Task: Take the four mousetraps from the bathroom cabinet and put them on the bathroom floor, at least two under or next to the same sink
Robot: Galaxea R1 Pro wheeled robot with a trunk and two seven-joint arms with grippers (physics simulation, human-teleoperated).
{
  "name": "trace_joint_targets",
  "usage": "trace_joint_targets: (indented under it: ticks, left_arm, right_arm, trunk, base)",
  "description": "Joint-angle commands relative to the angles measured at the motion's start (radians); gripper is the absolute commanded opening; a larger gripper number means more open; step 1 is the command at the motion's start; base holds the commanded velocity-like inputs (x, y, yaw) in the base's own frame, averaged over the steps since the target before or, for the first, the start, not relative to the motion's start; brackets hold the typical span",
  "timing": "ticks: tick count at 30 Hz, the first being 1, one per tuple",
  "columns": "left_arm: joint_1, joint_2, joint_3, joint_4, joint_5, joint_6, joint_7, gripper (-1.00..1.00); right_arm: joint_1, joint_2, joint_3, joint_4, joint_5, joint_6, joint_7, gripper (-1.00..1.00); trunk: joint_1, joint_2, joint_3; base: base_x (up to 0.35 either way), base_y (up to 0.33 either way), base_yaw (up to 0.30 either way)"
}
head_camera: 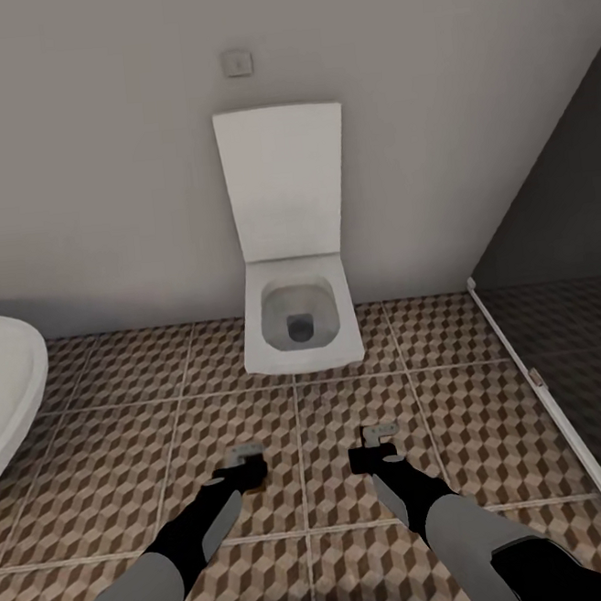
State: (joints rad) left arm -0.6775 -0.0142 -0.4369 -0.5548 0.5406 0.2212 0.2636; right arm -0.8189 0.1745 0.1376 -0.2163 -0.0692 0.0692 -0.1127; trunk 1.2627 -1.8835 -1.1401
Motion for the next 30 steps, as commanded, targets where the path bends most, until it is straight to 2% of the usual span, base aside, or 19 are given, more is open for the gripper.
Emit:
trace_joint_targets:
  ticks: [1, 4, 11, 17, 19, 24, 26, 30]
  left_arm:
    - [-0.001, 0.001, 0.0, -0.002, 0.009, 0.002, 0.012, -1.0]
    - [-0.001, 0.001, 0.017, -0.001, 0.009, -0.002, 0.011, -1.0]
    - [-0.001, -0.001, 0.025, 0.002, 0.009, -0.018, 0.01, -1.0]
    - [-0.001, -0.005, 0.026, -0.001, 0.001, 0.011, 0.01, -1.0]
    - [-0.001, -0.011, 0.026, -0.003, -0.001, 0.035, 0.009, -1.0]
    - [-0.001, -0.018, 0.026, -0.024, -0.003, 0.085, 0.013, -1.0]
    - [-0.001, -0.019, 0.026, -0.032, -0.003, 0.104, 0.013, -1.0]
    - [-0.001, -0.019, 0.026, -0.049, -0.003, 0.133, 0.014, -1.0]
  right_arm:
    - [0.0, 0.0, 0.008, -0.002, -0.009, 0.006, -0.004, -1.0]
    - [0.0, 0.0, 0.008, -0.002, -0.008, 0.007, -0.004, -1.0]
    - [0.0, 0.0, 0.009, -0.002, -0.007, 0.011, -0.004, -1.0]
    - [0.0, 0.0, 0.01, -0.005, -0.005, 0.024, -0.009, -1.0]
    - [0.0, 0.0, 0.011, -0.012, -0.003, 0.055, -0.014, -1.0]
    - [0.0, 0.0, 0.016, -0.073, 0.002, 0.208, -0.037, -1.0]
    - [0.0, 0.0, 0.018, -0.086, 0.003, 0.234, -0.042, -1.0]
    - [0.0, 0.0, 0.021, -0.103, 0.003, 0.268, -0.048, -1.0]
  trunk:
    - [0.004, -0.008, -0.004]
    - [0.015, -0.029, -0.013]
    - [0.042, -0.078, -0.035]
    - [0.065, -0.12, -0.054]
    - [0.073, -0.134, -0.06]
    - [0.092, -0.169, -0.076]
    - [0.1, -0.183, -0.082]
    - [0.1, -0.183, -0.082]
  base:
    - [0.0, 0.0, 0.0]
    - [0.0, 0.0, 0.0]
    - [0.0, 0.0, 0.0]
    - [0.0, 0.0, 0.0]
    - [0.0, 0.0, 0.0]
    - [0.0, 0.0, 0.0]
    - [0.0, 0.0, 0.0]
    - [0.0, 0.0, 0.0]
